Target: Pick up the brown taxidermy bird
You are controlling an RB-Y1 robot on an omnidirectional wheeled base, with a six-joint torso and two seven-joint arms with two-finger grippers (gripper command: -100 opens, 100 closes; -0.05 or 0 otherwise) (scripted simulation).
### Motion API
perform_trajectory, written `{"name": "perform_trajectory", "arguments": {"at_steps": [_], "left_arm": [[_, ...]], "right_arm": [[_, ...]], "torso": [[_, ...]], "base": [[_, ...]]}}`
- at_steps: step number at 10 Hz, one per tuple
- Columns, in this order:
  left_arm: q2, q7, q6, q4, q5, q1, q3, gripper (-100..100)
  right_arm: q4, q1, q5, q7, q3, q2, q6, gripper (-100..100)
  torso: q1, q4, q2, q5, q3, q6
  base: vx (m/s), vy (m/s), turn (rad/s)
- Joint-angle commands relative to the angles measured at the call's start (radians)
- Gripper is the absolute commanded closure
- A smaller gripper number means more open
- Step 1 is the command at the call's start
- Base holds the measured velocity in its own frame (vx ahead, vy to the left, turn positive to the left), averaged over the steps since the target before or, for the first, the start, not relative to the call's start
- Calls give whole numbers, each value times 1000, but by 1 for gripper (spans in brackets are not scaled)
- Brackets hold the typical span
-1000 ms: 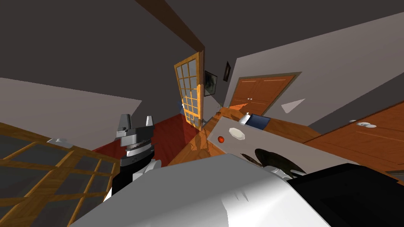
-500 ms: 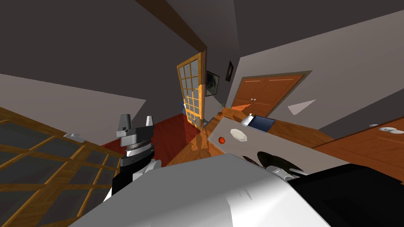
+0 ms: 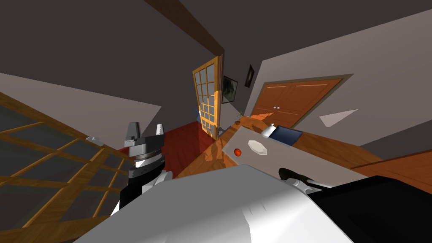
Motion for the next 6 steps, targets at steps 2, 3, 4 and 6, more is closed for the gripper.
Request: {"name": "perform_trajectory", "arguments": {"at_steps": [2, 3, 4, 6], "left_arm": [[0, 0, 0, 0, 0, 0, 0, 0], [0, 0, 0, 0, 0, 0, 0, 0], [0, 0, 0, 0, 0, 0, 0, 0], [0, 0, 0, 0, 0, 0, 0, 0]], "right_arm": [[21, -15, 4, -2, 44, 28, 13, -100], [21, -15, 4, -2, 44, 28, 13, -100], [21, -15, 4, -2, 44, 28, 13, -100], [26, -15, 5, 6, 37, 30, 9, 0]], "torso": [[-1, 0, -1, 0, 0, 0], [-2, 0, -1, -1, 0, 0], [1, 0, 0, 0, 0, 1], [6, 0, 1, 1, 0, 1]], "base": [[25, -116, 122], [20, -72, 31], [10, -16, -9], [0, 0, 0]]}}
